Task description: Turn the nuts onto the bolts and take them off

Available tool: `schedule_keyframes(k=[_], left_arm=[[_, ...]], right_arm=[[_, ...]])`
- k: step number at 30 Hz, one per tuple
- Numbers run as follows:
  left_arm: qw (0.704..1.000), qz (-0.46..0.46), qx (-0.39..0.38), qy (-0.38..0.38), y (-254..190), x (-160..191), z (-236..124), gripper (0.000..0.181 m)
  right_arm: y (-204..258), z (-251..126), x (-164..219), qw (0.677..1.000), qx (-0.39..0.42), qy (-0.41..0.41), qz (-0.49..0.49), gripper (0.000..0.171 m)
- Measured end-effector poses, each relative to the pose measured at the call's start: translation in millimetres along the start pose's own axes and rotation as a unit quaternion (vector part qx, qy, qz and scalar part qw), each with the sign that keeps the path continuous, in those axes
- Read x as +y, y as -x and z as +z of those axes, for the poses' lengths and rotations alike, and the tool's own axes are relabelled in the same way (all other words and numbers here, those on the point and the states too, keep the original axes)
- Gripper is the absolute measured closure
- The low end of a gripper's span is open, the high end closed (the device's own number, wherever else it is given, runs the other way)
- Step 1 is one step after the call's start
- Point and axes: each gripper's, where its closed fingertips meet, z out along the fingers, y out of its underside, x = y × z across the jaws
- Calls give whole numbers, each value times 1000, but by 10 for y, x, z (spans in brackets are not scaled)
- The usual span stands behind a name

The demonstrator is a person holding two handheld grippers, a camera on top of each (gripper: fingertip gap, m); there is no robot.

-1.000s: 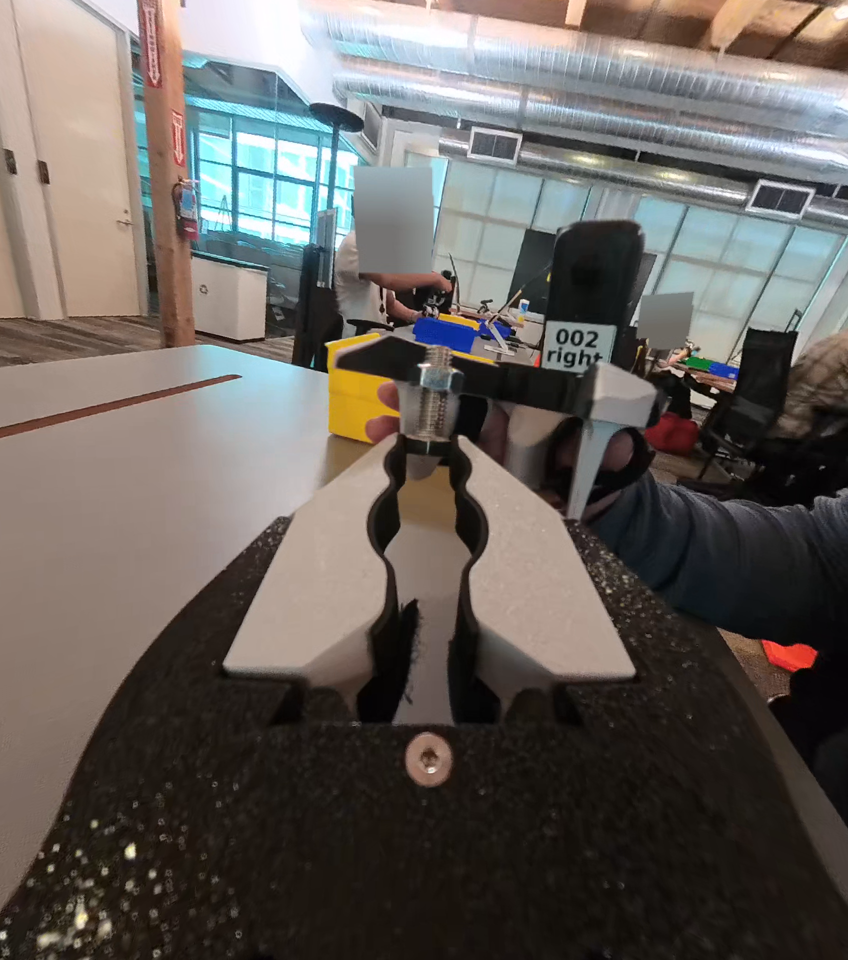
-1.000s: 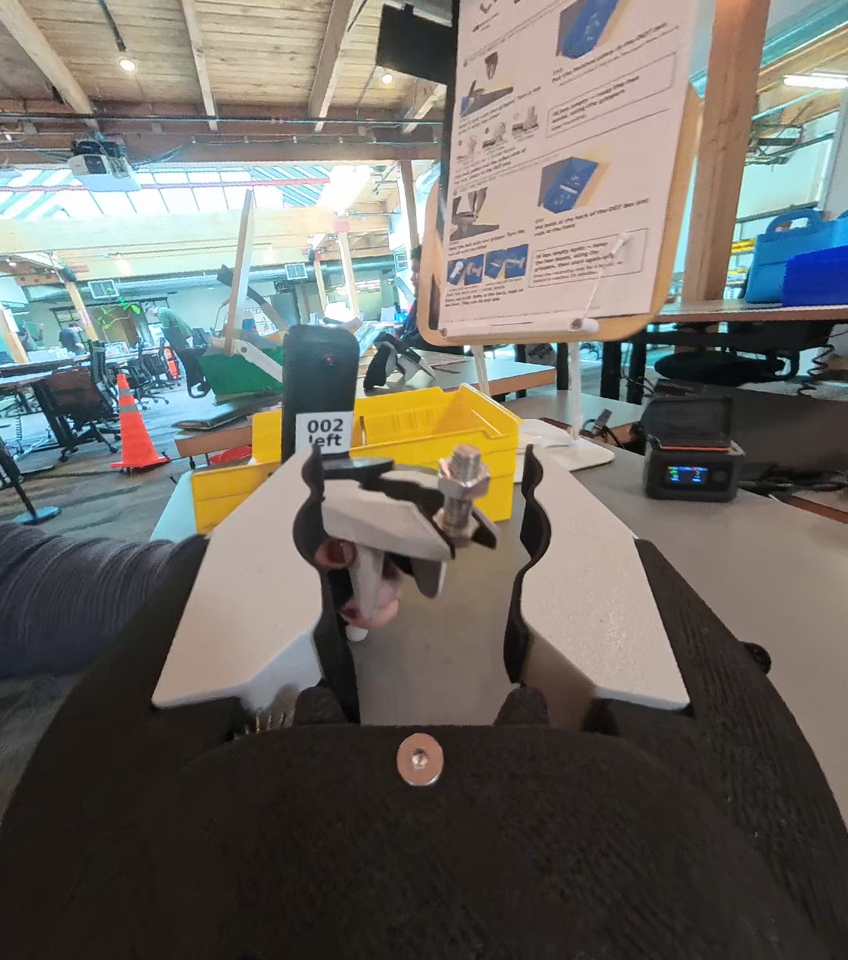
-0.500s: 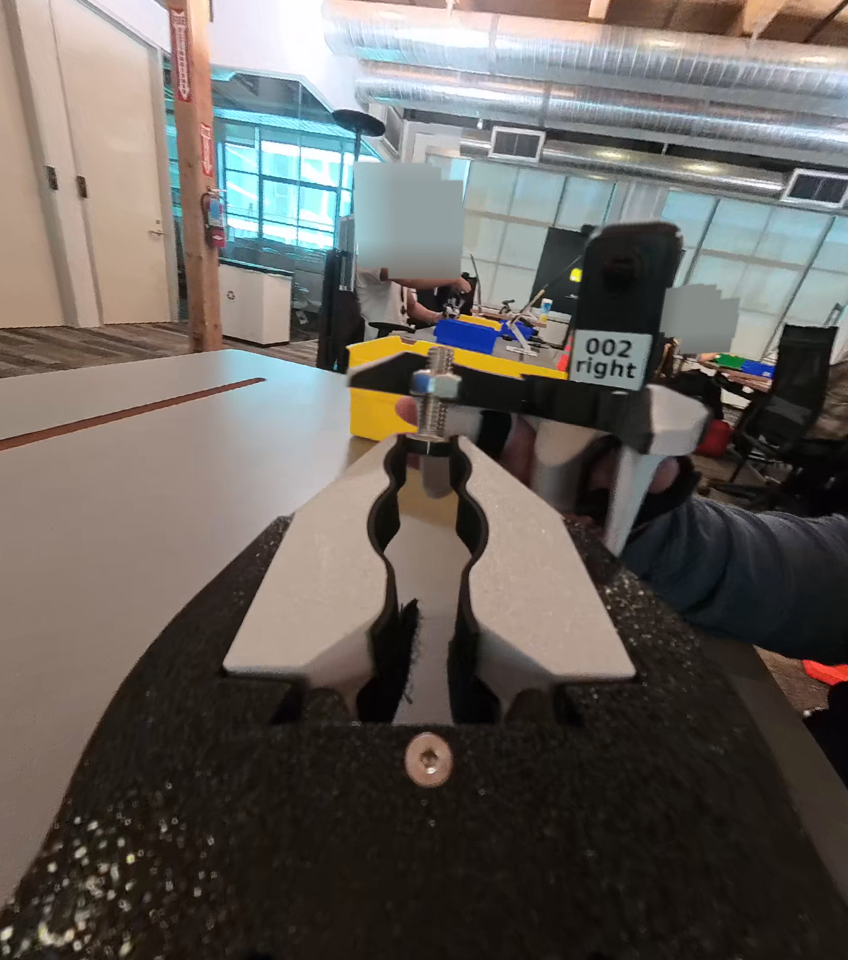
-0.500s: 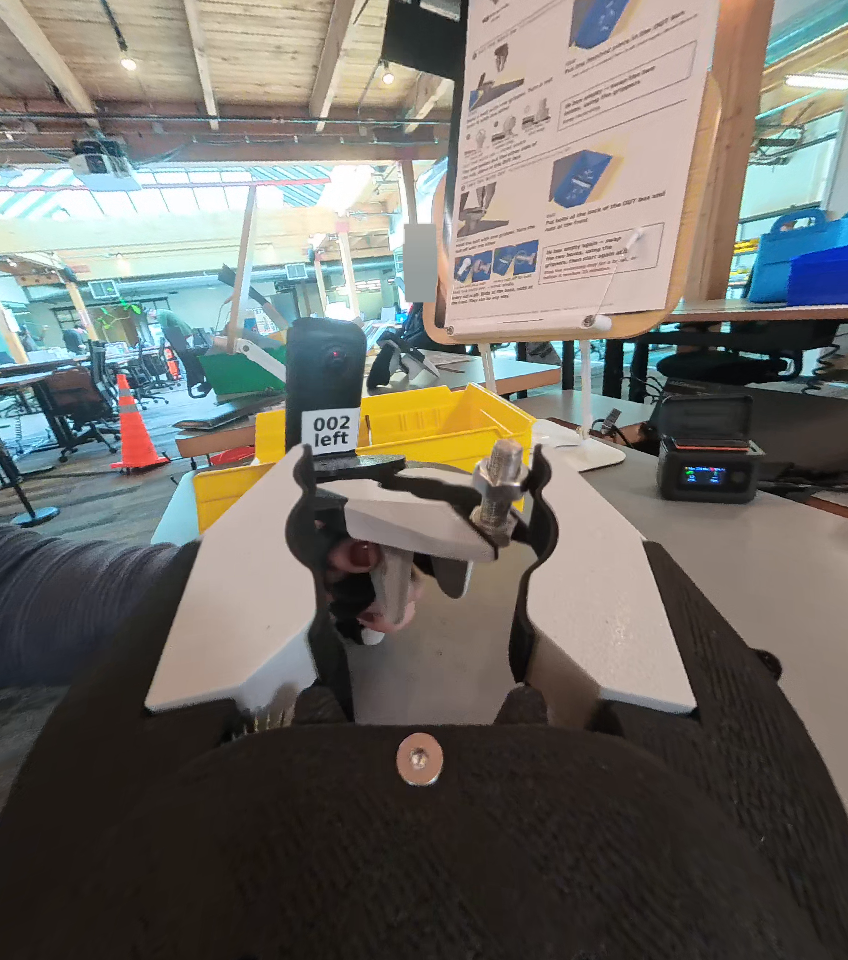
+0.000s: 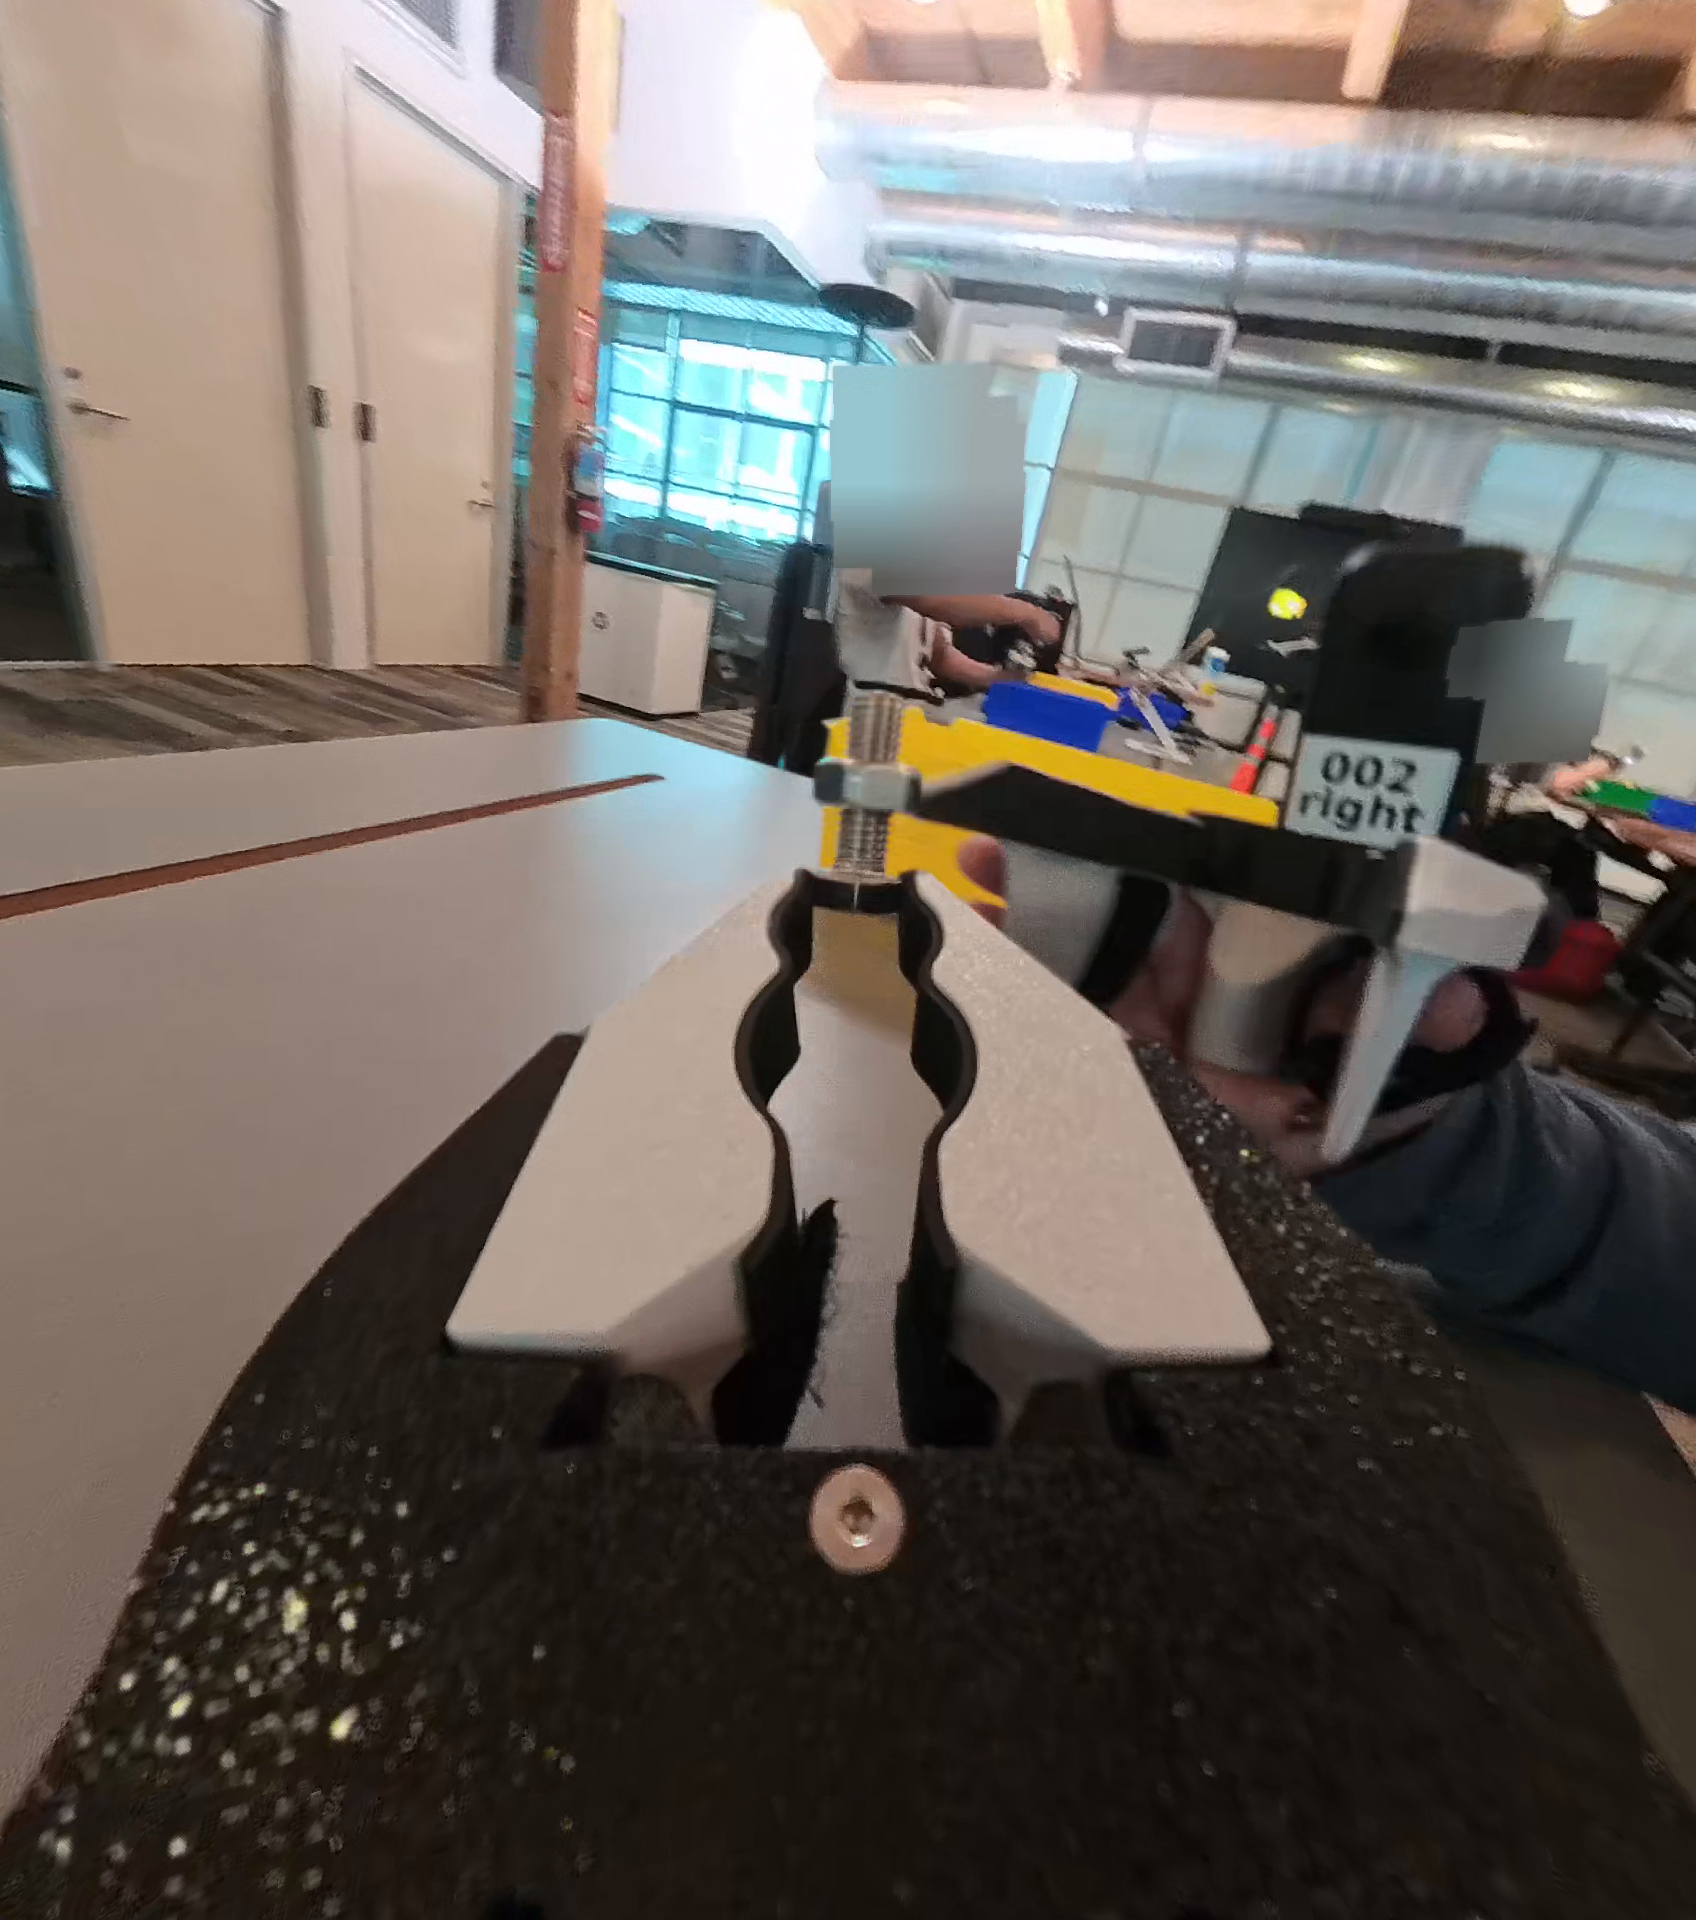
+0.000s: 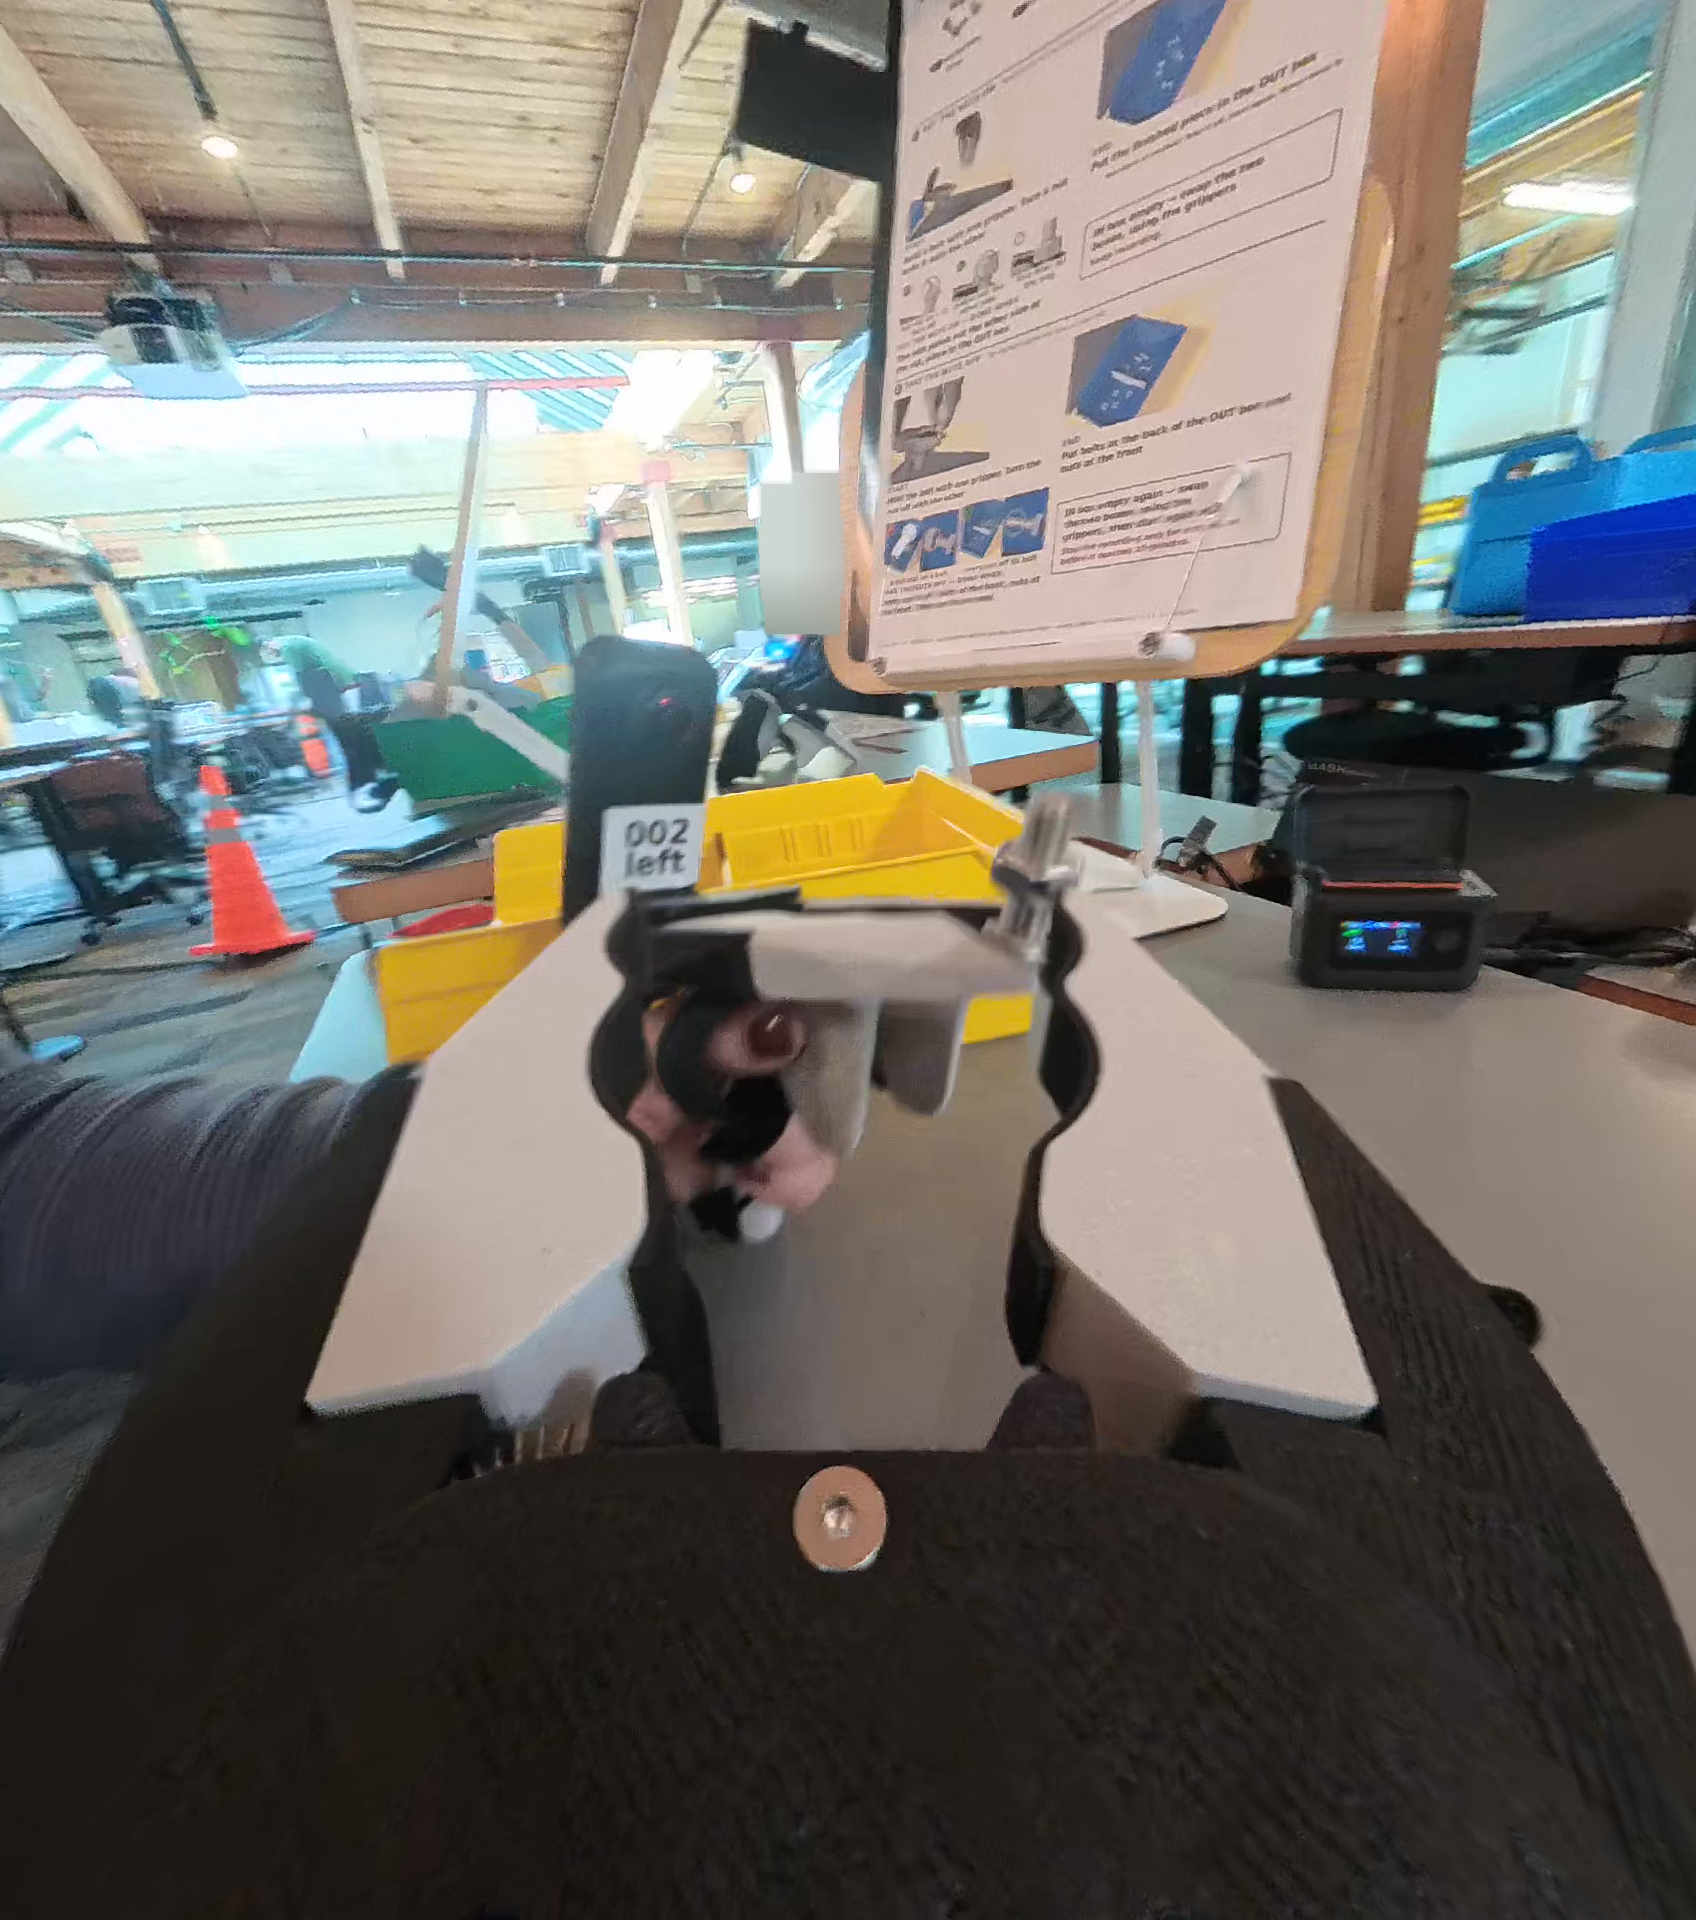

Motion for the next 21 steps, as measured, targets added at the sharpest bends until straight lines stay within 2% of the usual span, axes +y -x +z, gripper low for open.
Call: schedule_keyframes(k=[3,7,11,12,13,14,15,18,21], left_arm=[[1000,-3,17,-9,-30,-52,-24,167],[997,23,66,28,-313,95,105,167],[999,27,20,17,-154,53,63,167],[1000,21,2,8,-67,10,21,167],[1000,16,-18,5,30,-17,-14,167],[1000,15,-23,2,72,-32,-36,167],[1000,17,-19,0,66,-42,-41,167],[998,55,-3,15,-52,2,7,167],[996,87,6,29,-141,56,47,167]], right_arm=[[-119,-25,-33,1000,22,-12,12,92],[-79,120,-29,1000,9,0,6,86],[14,96,13,1000,7,-3,3,80],[21,44,8,1000,4,-9,8,82],[52,-5,10,1000,-12,-10,14,100],[15,-29,3,1000,-5,-11,22,103],[-67,-41,-12,1000,17,-12,17,105],[-311,-72,-121,996,81,-24,16,132],[-372,-75,-132,996,88,-16,30,141]])
